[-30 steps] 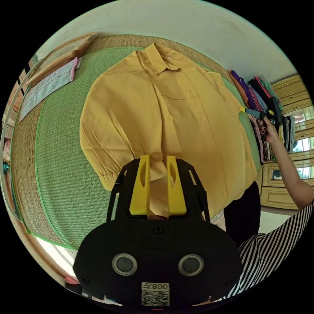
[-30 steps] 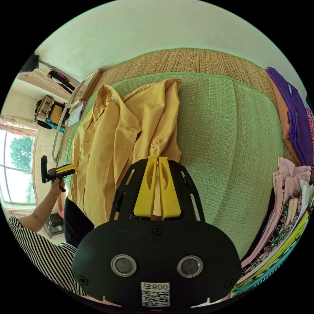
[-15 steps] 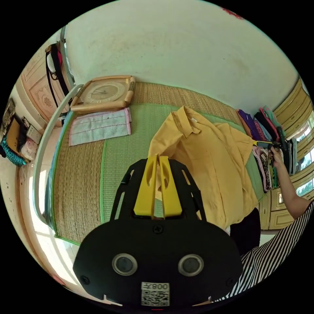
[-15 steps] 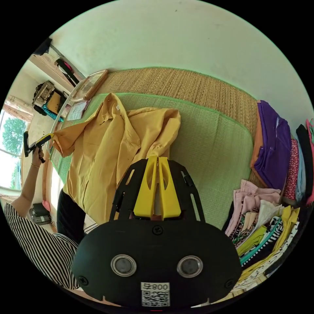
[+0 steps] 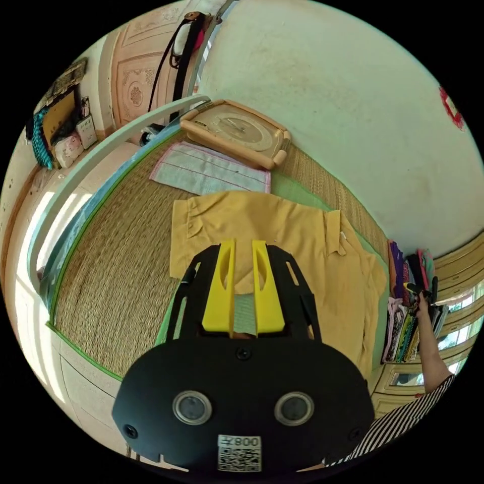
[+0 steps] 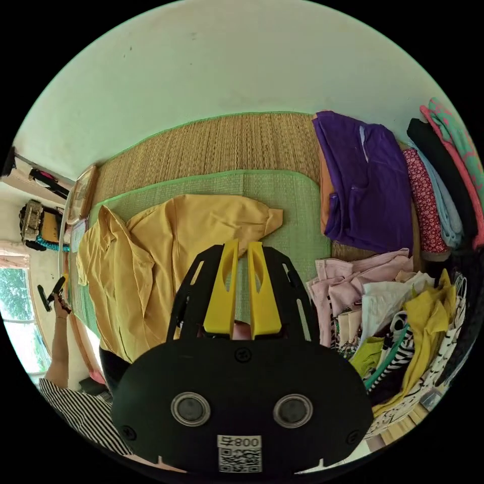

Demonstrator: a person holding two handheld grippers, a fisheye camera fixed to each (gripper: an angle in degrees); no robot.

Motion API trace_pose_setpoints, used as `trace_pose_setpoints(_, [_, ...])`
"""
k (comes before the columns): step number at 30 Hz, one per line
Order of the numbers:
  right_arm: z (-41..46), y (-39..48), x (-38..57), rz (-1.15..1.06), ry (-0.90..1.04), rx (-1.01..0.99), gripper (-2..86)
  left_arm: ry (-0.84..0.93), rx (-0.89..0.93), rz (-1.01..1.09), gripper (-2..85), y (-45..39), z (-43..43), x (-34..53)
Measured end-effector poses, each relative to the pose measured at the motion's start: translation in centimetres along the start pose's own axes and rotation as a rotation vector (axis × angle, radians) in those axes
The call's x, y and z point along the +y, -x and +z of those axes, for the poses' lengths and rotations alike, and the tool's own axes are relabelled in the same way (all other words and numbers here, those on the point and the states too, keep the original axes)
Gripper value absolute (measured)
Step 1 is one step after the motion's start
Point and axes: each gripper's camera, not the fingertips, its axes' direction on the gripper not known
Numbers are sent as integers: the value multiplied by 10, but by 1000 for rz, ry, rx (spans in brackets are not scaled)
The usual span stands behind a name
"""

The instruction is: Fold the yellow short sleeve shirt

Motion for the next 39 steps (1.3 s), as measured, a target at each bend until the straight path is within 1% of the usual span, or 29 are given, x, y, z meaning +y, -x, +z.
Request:
trace_pose_setpoints(1, [8, 8, 13, -22, 12, -7, 26, 37, 55, 31, 60, -12, 11, 19])
trace_pose_setpoints(3, [40, 42, 69, -116, 55, -54, 18, 102, 124, 85, 58, -31, 24, 47])
trace_pose_setpoints(5, [61, 65, 110, -166, 100, -70, 12, 174, 170, 135, 54, -51, 36, 73])
trace_pose_setpoints(7, [73, 82, 148, -205, 114, -86, 7, 262, 150, 194, 45, -75, 46, 99])
trace_pose_setpoints(8, [80, 90, 169, -215, 123, -64, 4, 277, 135, 215, 43, -80, 47, 104])
trace_pose_setpoints(10, [86, 93, 196, -209, 111, -46, 1, 350, 30, 225, 29, -91, 55, 117])
trace_pose_setpoints(11, [90, 91, 208, -194, 118, -40, -1, 369, 13, 219, 25, -92, 57, 118])
trace_pose_setpoints(12, [94, 86, 220, -164, 127, -49, -2, 366, 23, 231, 18, -92, 56, 120])
trace_pose_setpoints(14, [91, 80, 237, -132, 105, -114, -3, 352, 30, 163, 12, -91, 48, 118])
trace_pose_setpoints(16, [89, 77, 257, -116, 91, -128, -3, 320, 74, 163, 10, -99, 34, 119])
trace_pose_setpoints(17, [92, 76, 271, -116, 101, -112, -3, 324, 69, 165, 10, -102, 32, 120])
trace_pose_setpoints(19, [106, 76, 292, -116, 141, -86, -3, 388, 16, 193, 10, -113, 36, 127])
trace_pose_setpoints(20, [118, 75, 305, -107, 167, -96, -3, 407, -9, 203, 9, -115, 38, 130])
trace_pose_setpoints(21, [131, 74, 318, -93, 187, -130, -3, 384, -4, 210, 8, -119, 35, 132])
trace_pose_setpoints(22, [135, 74, 324, -85, 189, -143, -3, 387, 0, 168, 6, -120, 31, 131])
trace_pose_setpoints(23, [138, 75, 335, -65, 152, -147, -3, 390, 7, 158, 6, -121, 30, 130])
trace_pose_setpoints(26, [145, 77, 350, -89, 157, -186, -2, 365, 23, 173, 4, -141, 18, 124])
trace_pose_setpoints(28, [145, 73, 352, -89, 130, -179, 0, 334, 66, 200, 4, -164, 10, 113])
trace_pose_setpoints(31, [142, 53, 349, -53, 68, -231, 9, 312, 117, 233, 5, -197, 9, 95])
trace_pose_setpoints(35, [143, 28, 335, -32, -7, -241, 37, 319, 186, 256, 7, -234, 22, 73])
trace_pose_setpoints(39, [148, -15, 295, 43, -98, -270, 71, 330, 274, 286, 7, -281, 39, 52])
